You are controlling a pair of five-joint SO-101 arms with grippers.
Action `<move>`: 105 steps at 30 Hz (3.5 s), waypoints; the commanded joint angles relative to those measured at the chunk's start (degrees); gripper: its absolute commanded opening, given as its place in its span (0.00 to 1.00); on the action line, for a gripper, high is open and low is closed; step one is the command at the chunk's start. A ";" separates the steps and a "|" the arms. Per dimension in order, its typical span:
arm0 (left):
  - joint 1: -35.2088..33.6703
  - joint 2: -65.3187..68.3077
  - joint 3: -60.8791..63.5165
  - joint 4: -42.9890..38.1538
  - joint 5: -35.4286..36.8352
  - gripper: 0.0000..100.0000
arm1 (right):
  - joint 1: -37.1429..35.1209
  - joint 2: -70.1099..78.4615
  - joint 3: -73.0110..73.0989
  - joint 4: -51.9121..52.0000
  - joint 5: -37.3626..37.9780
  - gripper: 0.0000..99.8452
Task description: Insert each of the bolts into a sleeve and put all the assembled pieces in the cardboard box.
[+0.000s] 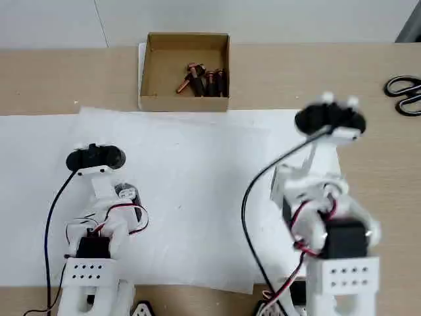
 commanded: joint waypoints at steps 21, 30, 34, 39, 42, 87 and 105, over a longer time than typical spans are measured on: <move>0.18 -0.44 -0.57 -1.32 0.00 0.01 | 0.22 -41.98 44.48 -13.67 5.71 0.00; 0.18 -0.44 -0.57 -1.32 0.00 0.01 | 0.22 -42.07 52.04 -15.25 5.71 0.00; 0.18 -0.44 -0.57 -1.32 0.00 0.01 | 0.22 -42.07 52.04 -15.25 5.71 0.00; 0.18 -0.44 -0.57 -1.32 0.00 0.01 | 0.57 -42.07 52.04 -15.16 5.71 0.00; 0.18 -0.44 -0.57 -1.32 0.00 0.01 | 0.48 -42.07 52.04 -15.16 5.80 0.00; 0.18 -0.44 -0.57 -1.32 0.00 0.01 | 0.40 -42.07 51.96 -15.16 5.80 0.00; 0.18 -0.44 -0.57 -1.32 0.00 0.01 | 0.40 -42.07 51.96 -15.16 5.80 0.00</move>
